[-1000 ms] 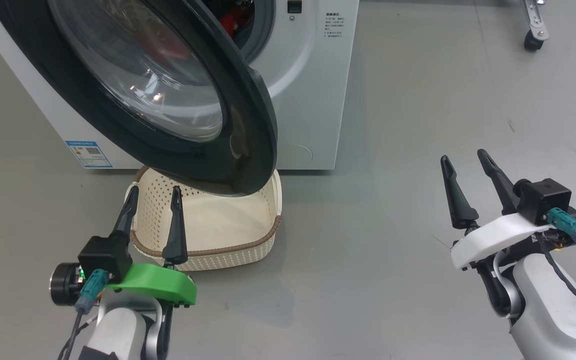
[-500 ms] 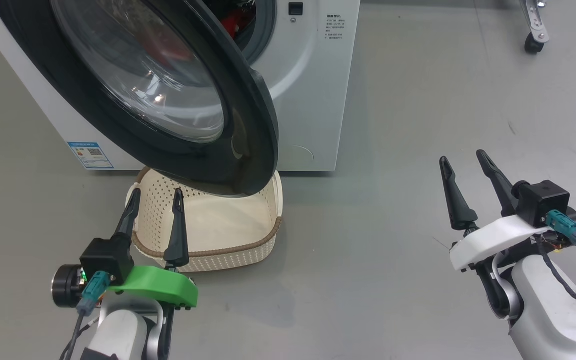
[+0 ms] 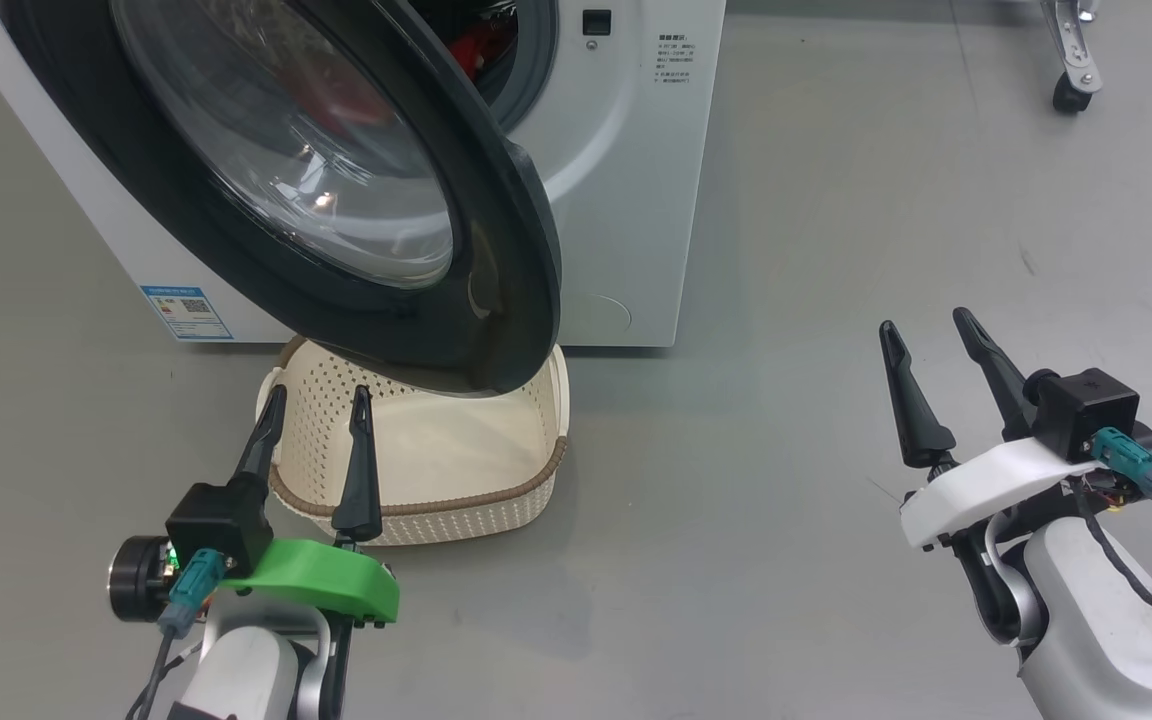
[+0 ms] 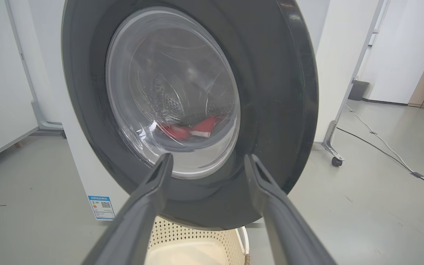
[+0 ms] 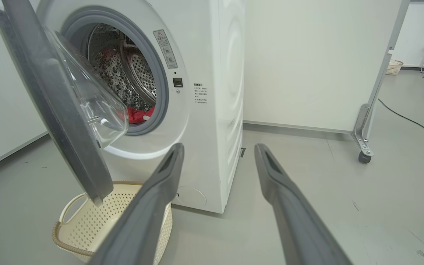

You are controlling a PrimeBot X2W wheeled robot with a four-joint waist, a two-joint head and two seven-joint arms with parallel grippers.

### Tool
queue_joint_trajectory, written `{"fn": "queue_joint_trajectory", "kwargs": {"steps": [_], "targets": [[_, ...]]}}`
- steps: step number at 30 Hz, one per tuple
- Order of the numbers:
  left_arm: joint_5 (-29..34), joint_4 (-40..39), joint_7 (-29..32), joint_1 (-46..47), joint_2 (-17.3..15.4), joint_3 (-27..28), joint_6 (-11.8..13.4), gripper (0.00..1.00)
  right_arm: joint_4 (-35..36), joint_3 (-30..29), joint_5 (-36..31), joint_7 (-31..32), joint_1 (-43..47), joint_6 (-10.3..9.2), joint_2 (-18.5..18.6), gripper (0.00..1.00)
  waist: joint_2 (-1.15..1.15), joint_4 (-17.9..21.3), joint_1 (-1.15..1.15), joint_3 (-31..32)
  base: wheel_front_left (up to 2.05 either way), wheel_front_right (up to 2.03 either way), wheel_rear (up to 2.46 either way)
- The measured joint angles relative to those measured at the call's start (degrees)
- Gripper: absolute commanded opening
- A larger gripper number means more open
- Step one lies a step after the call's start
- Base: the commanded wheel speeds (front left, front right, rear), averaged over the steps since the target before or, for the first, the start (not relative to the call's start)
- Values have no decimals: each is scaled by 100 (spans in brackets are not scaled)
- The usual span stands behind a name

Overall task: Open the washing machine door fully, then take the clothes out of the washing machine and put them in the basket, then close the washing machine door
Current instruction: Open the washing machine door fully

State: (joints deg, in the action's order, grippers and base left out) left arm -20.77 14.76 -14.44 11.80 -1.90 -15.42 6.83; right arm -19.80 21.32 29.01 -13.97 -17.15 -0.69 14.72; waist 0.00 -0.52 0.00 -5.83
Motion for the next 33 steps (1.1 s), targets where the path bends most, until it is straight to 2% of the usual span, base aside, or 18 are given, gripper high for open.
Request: {"fn": "queue_joint_trajectory", "kwargs": {"steps": [5, 6, 7, 8, 12, 17, 22, 33], "targets": [[0, -1, 0, -9, 0, -16, 0, 100, 30, -16, -32, -4, 1, 3, 1, 100, 0, -24, 0, -17, 0, 0, 0], [0, -3, 0, -9, -1, -24, 0, 100, 55, -24, -35, -5, 1, 5, 2, 95, 0, -30, 0, -26, 0, 0, 0], [0, -13, 0, -9, -1, -36, 0, 100, 93, -32, -35, -5, 0, 9, 8, 44, 0, -35, 0, -41, 0, 0, 0], [0, -23, 0, -9, -1, -54, 0, 100, 121, -40, -36, -7, -1, 12, 20, 0, 0, -41, 0, -62, 0, 0, 0], [0, -57, 0, -9, -1, -82, 0, 100, 171, -40, -48, -8, -36, 67, 105, 0, 0, -77, 0, -162, 0, 0, 0], [0, -105, 0, -1, -1, -154, 0, 100, 294, -98, 129, 35, -358, 385, 151, 0, 0, -136, 0, -367, 0, 0, 0], [0, -160, 0, 50, -5, -277, 0, 100, 338, -292, 862, 401, -776, 616, -8, 0, 0, -200, 0, -588, 0, 0, 0], [-146, -216, 0, 430, -4, -614, 0, 100, 105, -848, 2956, 1800, -1778, 712, -424, 0, 0, -508, 0, -1092, 0, 0, 0]]}}
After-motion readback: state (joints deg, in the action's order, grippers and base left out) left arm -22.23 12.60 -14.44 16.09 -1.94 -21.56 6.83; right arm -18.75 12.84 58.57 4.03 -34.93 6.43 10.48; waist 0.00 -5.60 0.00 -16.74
